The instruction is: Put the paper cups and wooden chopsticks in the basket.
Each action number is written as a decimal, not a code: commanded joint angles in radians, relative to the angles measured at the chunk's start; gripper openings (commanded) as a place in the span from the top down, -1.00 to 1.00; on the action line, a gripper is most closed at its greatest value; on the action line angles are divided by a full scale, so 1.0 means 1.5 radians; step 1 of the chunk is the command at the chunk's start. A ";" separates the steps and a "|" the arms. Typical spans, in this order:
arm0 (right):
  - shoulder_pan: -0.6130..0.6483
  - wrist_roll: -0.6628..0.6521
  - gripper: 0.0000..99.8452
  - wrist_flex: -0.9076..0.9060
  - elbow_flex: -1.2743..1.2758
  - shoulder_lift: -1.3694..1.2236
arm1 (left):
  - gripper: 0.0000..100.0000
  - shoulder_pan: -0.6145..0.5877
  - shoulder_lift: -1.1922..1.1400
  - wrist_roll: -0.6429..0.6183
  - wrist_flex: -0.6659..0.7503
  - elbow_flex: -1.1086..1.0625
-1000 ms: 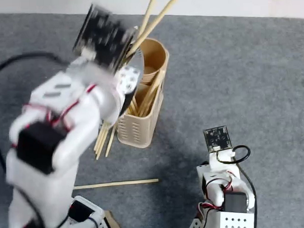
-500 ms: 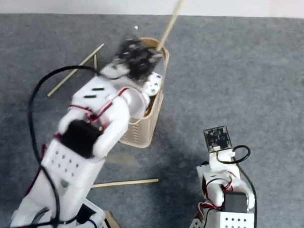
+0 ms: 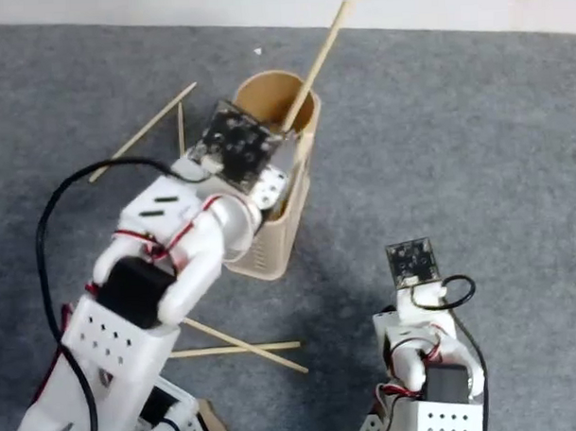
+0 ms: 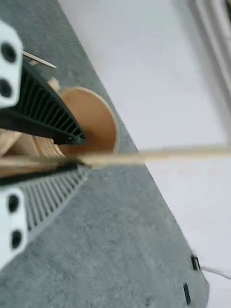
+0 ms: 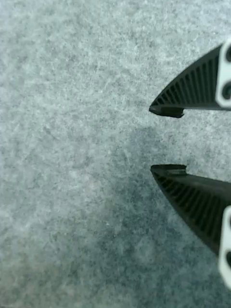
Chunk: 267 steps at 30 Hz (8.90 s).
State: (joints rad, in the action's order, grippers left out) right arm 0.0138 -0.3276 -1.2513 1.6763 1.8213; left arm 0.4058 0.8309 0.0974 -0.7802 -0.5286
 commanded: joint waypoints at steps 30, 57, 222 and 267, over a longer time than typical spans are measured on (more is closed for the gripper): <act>-0.008 -0.006 0.66 -0.004 0.078 0.008 | 0.75 -0.041 -0.015 0.318 -0.667 -0.039; -0.008 -0.006 0.66 -0.004 0.078 0.008 | 0.64 0.146 -0.399 0.340 -0.215 -0.289; -0.008 -0.006 0.66 -0.004 0.078 0.008 | 0.79 -0.382 -0.646 -0.060 0.053 0.023; -0.008 -0.006 0.66 -0.004 0.078 0.008 | 0.99 -0.215 -0.261 -0.008 -0.386 0.499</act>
State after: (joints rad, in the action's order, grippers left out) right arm 0.0138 -0.3276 -1.2513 1.6763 1.8213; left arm -0.0284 0.3245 0.0806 -1.3249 0.0990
